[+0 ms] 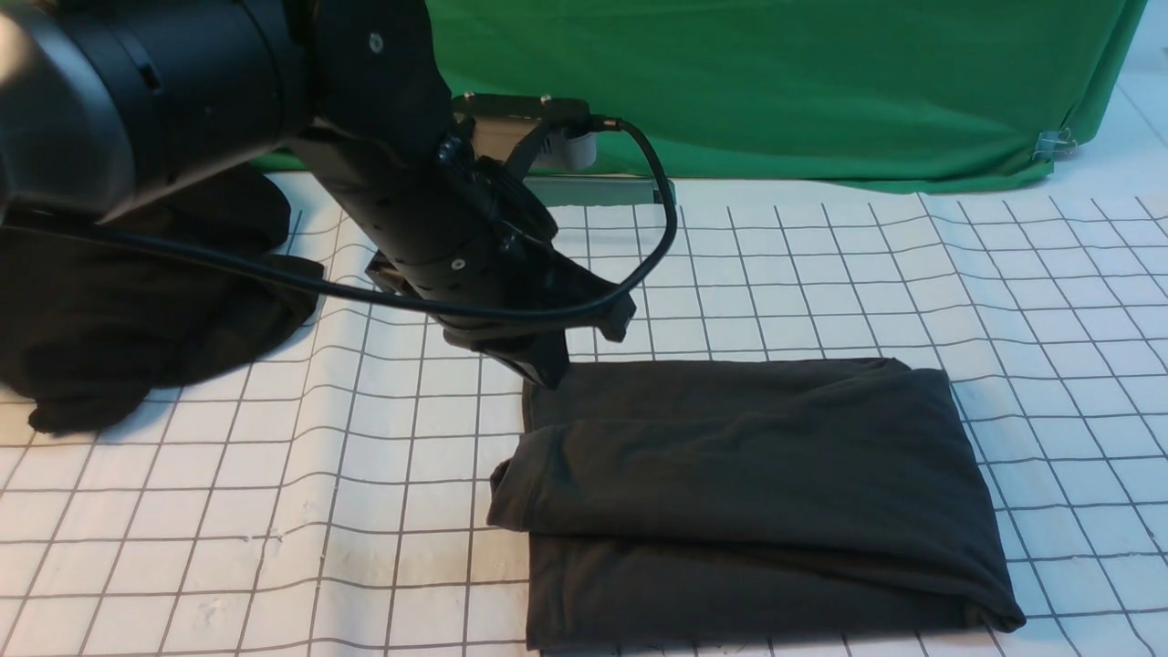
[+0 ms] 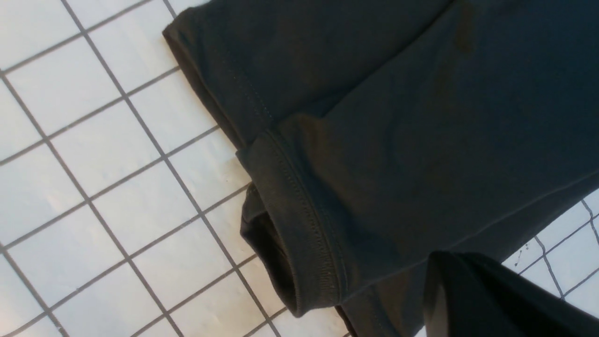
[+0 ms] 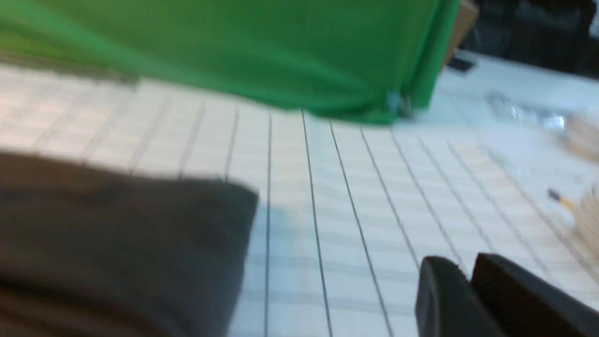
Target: Fold a long-sleeved shirt over a white checkered tablecloth.
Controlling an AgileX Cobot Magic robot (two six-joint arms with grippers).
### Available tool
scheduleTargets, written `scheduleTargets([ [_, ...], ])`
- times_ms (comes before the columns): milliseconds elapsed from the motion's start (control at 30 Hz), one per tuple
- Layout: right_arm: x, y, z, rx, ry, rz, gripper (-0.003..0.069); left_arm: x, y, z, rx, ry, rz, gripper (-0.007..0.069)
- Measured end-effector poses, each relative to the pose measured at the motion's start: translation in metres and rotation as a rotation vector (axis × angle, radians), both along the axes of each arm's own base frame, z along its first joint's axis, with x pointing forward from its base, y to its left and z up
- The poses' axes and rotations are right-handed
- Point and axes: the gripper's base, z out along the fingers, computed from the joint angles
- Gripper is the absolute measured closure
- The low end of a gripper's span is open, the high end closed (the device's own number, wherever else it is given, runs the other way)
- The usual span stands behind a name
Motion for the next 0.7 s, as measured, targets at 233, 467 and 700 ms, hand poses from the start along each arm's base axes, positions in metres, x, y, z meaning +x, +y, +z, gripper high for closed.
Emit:
scheduleTargets([
  [233, -0.001, 0.000, -0.018, -0.007, 0.056, -0.006, 0.0553, -0.014, 0.011, 0.027, 0.000, -0.067, -0.011, 0.0627],
  [467, -0.001, 0.005, -0.018, -0.010, 0.054, 0.089, 0.0543, -0.054, 0.038, 0.076, -0.002, -0.157, -0.020, 0.0627],
  [700, -0.001, 0.006, -0.018, -0.011, 0.053, 0.117, 0.0533, -0.110, 0.076, 0.111, -0.029, -0.256, 0.031, 0.0627],
])
